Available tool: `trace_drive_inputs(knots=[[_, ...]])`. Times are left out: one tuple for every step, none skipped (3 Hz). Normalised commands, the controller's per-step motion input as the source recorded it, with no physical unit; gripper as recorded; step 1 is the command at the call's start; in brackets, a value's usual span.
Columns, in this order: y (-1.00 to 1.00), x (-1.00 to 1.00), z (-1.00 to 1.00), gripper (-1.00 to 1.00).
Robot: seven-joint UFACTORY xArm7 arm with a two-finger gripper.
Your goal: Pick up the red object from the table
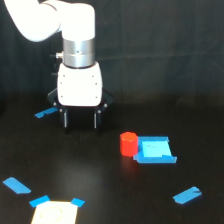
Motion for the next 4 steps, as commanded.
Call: trace_drive_inputs(knots=[[-1.00, 0.83, -0.20, 0.85], [-0.80, 1.00, -0.16, 0.38], [-0.11, 1.00, -0.77, -0.54], [0.17, 1.00, -0.51, -0.37]])
